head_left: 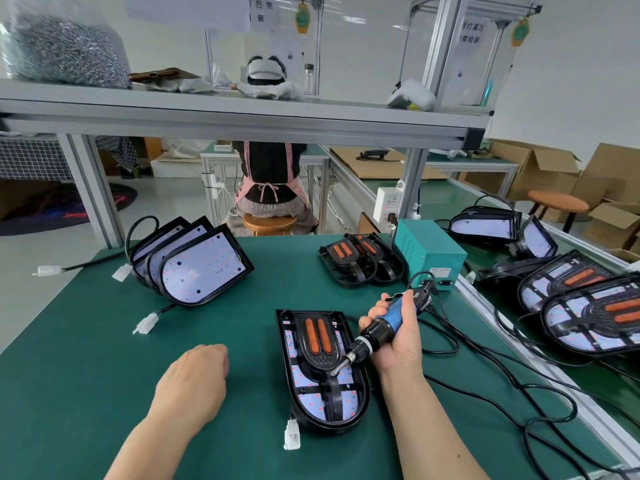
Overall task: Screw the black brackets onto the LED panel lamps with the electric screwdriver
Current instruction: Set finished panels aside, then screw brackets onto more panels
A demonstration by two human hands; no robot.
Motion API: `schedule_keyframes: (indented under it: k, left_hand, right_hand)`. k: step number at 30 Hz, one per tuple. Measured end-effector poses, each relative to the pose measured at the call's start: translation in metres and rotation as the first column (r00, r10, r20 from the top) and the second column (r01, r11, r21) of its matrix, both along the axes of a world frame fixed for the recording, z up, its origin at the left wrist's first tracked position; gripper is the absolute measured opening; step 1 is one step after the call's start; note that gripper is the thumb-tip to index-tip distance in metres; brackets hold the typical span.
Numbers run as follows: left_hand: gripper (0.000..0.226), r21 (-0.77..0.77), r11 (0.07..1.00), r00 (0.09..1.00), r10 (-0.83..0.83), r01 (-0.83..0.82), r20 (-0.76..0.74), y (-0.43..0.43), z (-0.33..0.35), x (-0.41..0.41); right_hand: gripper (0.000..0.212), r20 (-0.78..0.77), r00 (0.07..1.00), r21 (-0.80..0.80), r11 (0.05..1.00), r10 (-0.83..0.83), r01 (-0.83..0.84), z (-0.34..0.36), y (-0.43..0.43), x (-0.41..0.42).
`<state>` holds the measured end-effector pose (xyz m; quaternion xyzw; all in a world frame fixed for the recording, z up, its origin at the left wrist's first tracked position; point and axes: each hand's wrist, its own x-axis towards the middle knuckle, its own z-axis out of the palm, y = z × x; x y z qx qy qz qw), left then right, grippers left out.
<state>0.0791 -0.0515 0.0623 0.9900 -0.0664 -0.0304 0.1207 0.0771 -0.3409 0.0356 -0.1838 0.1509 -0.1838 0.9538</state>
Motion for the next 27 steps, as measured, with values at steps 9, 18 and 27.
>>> schedule_keyframes:
  k: [9, 18, 27]
  left_hand:
    - [0.024, -0.059, 0.998, 0.999, 0.012, -0.009, 0.047, -0.004, 0.002, -0.005]
    - [0.021, -0.579, 0.815, 0.989, 0.114, -0.037, 0.097, -0.023, 0.006, -0.014]
    - [0.024, -0.79, 0.613, 1.0, -0.01, 0.026, 0.025, -0.051, 0.001, -0.026]
  right_hand:
    - [0.038, -0.006, 1.0, -0.011, 1.0, -0.005, 0.005, 0.002, 0.002, 0.0]
    - [0.041, 0.012, 1.0, 0.037, 0.999, -0.017, 0.017, 0.008, 0.002, -0.002]
    - [0.042, -0.017, 1.0, 0.048, 0.999, -0.025, 0.026, 0.023, 0.008, -0.001]
